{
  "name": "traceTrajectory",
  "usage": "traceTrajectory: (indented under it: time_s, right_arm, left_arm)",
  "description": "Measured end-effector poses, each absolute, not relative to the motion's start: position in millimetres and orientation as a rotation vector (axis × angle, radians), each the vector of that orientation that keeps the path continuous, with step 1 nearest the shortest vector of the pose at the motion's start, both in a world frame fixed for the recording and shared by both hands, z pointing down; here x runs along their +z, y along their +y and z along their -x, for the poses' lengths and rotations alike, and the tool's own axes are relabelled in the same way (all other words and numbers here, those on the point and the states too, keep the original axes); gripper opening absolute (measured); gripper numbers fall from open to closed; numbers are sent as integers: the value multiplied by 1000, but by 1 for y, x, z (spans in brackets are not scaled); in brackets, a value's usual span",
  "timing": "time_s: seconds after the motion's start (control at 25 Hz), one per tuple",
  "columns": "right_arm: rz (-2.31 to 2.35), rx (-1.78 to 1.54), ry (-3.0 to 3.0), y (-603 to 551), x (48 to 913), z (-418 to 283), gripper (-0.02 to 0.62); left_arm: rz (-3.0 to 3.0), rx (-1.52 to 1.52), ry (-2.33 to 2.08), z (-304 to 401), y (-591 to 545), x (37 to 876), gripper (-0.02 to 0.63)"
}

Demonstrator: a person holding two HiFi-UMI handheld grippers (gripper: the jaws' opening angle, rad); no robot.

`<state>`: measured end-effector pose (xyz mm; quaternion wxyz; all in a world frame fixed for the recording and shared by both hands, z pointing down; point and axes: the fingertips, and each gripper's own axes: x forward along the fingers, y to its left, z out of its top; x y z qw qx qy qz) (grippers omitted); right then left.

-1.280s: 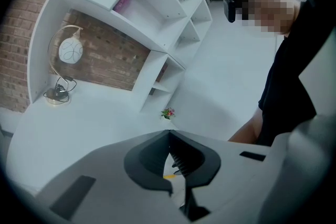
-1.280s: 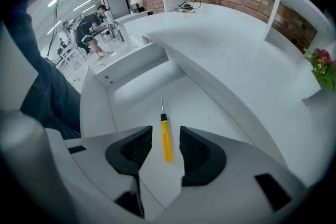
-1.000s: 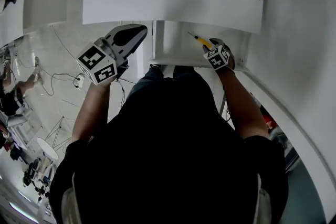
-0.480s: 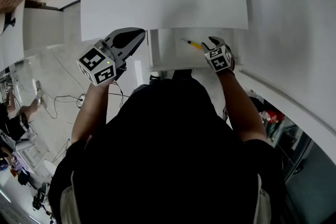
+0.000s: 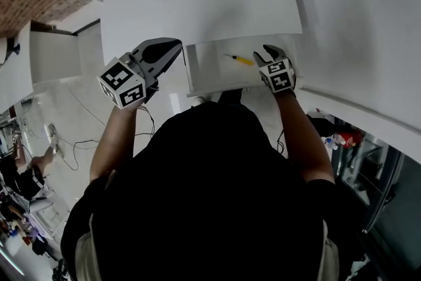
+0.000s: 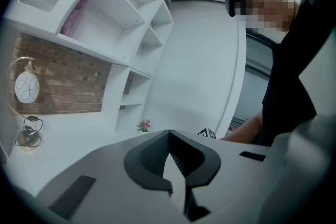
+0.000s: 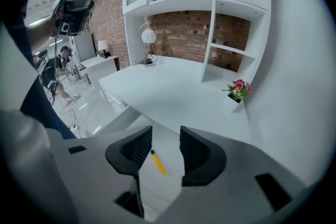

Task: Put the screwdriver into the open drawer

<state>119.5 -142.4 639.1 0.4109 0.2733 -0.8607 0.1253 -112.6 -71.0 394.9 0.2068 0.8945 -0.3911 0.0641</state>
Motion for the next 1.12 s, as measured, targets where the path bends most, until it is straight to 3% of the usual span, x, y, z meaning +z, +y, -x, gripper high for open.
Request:
traceTrajectory:
  time_s: [1.12]
  right_arm:
    - [-1195, 495, -2310, -103, 484, -209, 173]
  left_arm:
    - [-2686, 187, -877, 71, -46, 342, 15]
